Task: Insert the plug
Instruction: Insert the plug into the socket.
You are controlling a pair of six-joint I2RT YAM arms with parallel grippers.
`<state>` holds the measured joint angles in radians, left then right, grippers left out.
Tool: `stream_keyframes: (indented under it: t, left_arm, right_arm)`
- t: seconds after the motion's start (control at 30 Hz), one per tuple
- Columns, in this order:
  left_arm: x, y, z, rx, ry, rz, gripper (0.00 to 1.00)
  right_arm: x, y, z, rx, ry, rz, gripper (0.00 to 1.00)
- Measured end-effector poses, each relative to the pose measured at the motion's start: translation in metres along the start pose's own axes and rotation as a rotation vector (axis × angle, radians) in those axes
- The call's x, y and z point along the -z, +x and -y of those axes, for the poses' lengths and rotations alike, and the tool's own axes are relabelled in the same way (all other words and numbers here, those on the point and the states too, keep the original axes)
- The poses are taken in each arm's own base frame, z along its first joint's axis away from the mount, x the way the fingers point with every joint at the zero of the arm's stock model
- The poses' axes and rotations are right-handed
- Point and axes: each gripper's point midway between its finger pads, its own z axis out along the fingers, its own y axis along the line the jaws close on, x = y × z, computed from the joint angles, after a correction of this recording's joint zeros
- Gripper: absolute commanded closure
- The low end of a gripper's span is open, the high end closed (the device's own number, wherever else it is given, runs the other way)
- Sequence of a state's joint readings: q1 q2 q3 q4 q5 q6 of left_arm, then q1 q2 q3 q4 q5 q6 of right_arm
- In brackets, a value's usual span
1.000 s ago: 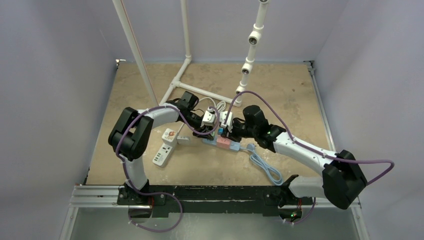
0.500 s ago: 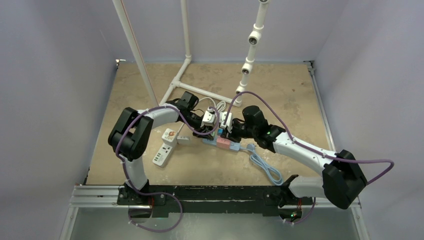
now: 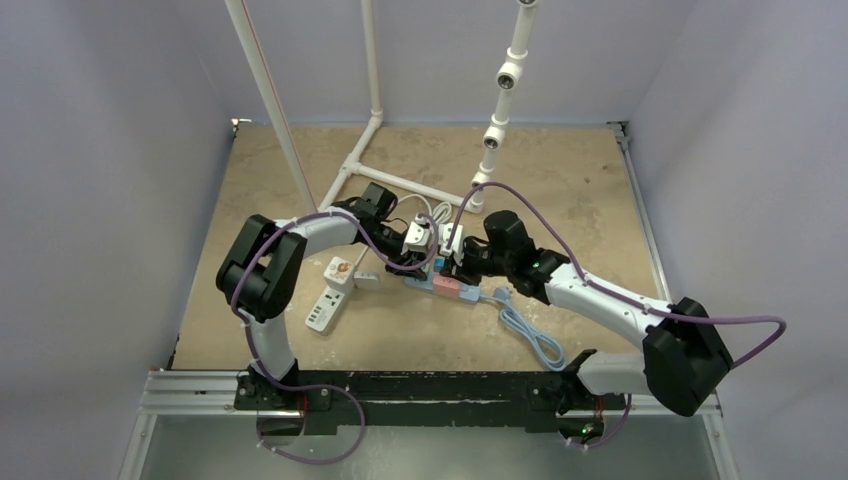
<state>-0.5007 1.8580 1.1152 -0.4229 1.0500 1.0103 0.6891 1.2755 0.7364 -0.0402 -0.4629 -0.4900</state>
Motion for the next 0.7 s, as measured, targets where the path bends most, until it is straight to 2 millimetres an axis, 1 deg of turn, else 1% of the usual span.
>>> stream_keyframes:
  t: [0.37,0.7]
  left_arm:
    - [0.0003,0.0007,0.0031,-0.066,0.016,-0.007,1.00]
    - [0.0003,0.0013,0.0039,-0.085,0.022,-0.009,1.00]
  right_arm:
    - [-0.0021,0.0017,0.0002,-0.012,-0.005,-0.006,1.00]
    - [-0.0019,0.0033,0.0008,-0.032,-0.017,0.000,1.00]
